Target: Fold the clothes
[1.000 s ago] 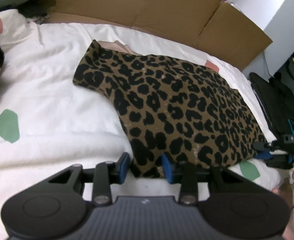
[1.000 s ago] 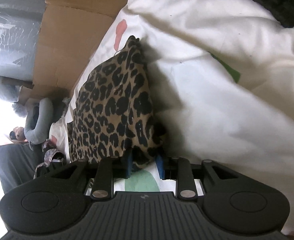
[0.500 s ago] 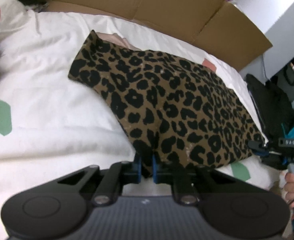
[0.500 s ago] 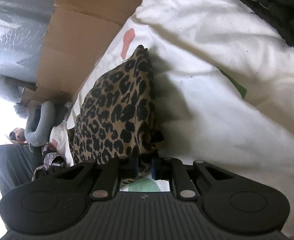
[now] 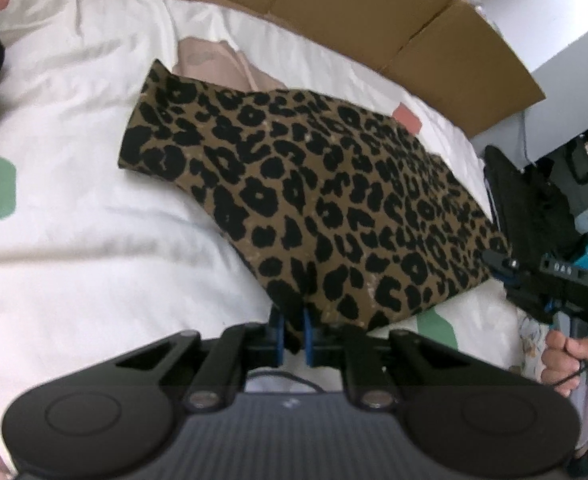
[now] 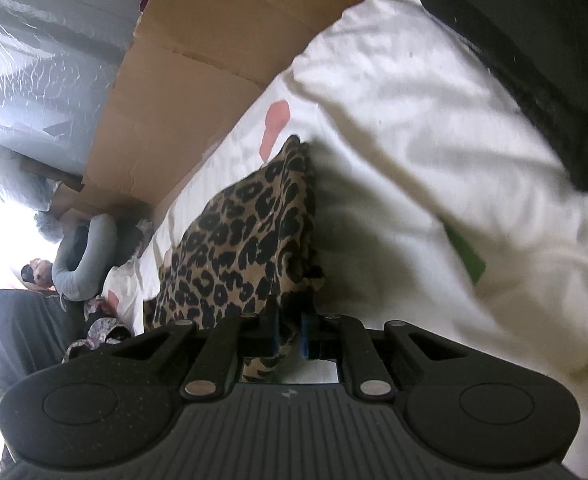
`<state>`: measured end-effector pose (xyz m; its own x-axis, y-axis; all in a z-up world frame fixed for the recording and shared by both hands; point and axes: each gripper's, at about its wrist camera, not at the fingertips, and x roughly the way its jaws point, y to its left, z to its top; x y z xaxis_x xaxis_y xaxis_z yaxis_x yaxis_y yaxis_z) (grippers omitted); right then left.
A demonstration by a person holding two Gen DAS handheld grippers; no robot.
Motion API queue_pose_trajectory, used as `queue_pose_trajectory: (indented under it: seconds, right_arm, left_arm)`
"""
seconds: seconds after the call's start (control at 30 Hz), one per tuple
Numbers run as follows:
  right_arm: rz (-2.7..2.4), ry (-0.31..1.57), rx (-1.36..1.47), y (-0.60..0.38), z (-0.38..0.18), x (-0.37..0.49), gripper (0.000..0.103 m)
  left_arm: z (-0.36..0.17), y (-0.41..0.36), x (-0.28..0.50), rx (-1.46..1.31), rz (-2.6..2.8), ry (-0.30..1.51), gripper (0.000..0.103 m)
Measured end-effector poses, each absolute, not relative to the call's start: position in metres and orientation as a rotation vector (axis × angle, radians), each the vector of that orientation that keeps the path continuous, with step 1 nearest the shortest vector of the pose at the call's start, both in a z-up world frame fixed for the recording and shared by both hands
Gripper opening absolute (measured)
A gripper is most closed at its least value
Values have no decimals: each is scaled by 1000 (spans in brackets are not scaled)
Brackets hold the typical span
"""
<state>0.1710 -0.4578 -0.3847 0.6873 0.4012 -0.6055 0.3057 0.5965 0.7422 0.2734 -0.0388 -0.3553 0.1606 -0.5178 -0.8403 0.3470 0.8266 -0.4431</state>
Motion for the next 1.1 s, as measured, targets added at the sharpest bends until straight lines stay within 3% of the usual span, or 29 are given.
queue_pose_trajectory:
  seconds: [1.1]
  right_arm:
    - [21,785,778,-513,-345,239,8]
  left_arm:
    - [-366,-126,220,-251,-560,1514,8]
